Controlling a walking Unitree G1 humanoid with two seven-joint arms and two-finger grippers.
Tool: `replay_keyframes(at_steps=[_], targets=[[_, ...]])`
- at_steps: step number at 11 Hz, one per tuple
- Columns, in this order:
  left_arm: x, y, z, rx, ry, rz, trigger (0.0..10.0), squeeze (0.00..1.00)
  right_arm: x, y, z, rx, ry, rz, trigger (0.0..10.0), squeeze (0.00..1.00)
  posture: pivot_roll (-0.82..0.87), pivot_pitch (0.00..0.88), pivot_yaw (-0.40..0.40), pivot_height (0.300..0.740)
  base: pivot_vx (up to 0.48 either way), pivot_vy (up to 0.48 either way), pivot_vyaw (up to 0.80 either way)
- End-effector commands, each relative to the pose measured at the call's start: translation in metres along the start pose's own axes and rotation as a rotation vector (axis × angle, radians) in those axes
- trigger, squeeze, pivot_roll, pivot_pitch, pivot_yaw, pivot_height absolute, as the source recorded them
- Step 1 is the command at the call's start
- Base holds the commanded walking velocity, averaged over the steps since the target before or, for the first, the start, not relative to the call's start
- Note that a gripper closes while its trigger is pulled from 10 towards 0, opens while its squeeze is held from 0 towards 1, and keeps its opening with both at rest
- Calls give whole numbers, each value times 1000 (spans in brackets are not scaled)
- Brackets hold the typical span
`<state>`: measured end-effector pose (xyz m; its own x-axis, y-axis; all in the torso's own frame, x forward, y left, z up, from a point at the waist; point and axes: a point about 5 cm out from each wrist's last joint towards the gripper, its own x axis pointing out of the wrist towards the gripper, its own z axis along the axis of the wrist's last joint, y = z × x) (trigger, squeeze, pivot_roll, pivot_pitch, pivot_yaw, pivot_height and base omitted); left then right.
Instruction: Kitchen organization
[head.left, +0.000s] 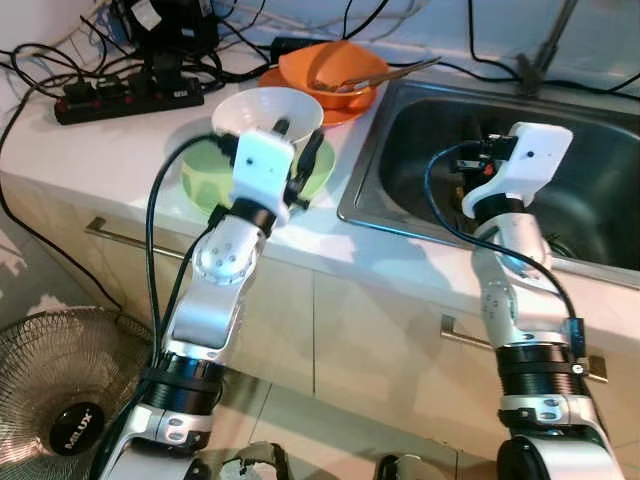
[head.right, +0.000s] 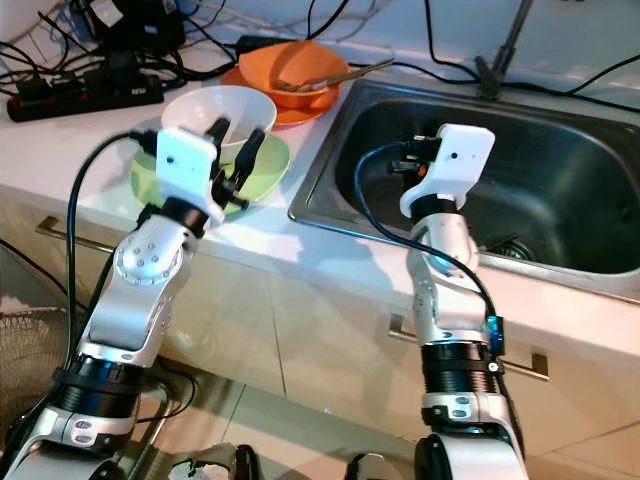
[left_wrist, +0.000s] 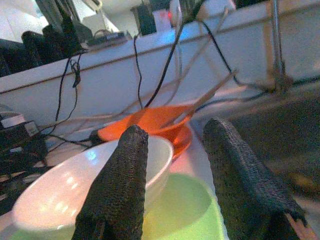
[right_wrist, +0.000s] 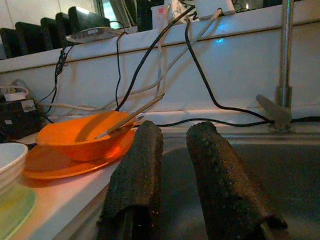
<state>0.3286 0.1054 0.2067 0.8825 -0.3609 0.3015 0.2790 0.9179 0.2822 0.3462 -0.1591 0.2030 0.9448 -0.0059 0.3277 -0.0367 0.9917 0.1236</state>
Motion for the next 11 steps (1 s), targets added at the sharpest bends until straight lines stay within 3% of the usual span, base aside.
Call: replay_keyframes(at_steps=[1,3,4,6,7,9,11], targets=[[-1,15,-6,65,39,9,10000,0,-1,2,-7,16,36,-9,10000,0,56,15,41,740,0,0,0],[3,46,-1,175,60,-20,10000,0,-2,7,-12,29,54,-8,10000,0,66,24,56,740,0,0,0],[4,52,-2,213,85,-38,10000,0,-2,7,-12,37,56,-16,10000,0,63,31,59,740,0,0,0],[1,50,-6,241,111,-113,10000,0,-4,8,-15,44,67,-20,10000,0,69,45,61,740,0,0,0],[0,50,-6,209,104,-103,10000,0,-5,8,-17,47,76,-22,10000,0,72,50,63,740,0,0,0],[1,34,-6,105,68,-73,10000,0,-5,7,-19,38,92,-25,10000,0,66,57,60,740,0,0,0],[4,25,0,64,28,-48,10000,0,-3,8,-19,36,94,-17,10000,0,67,61,58,740,0,0,0]])
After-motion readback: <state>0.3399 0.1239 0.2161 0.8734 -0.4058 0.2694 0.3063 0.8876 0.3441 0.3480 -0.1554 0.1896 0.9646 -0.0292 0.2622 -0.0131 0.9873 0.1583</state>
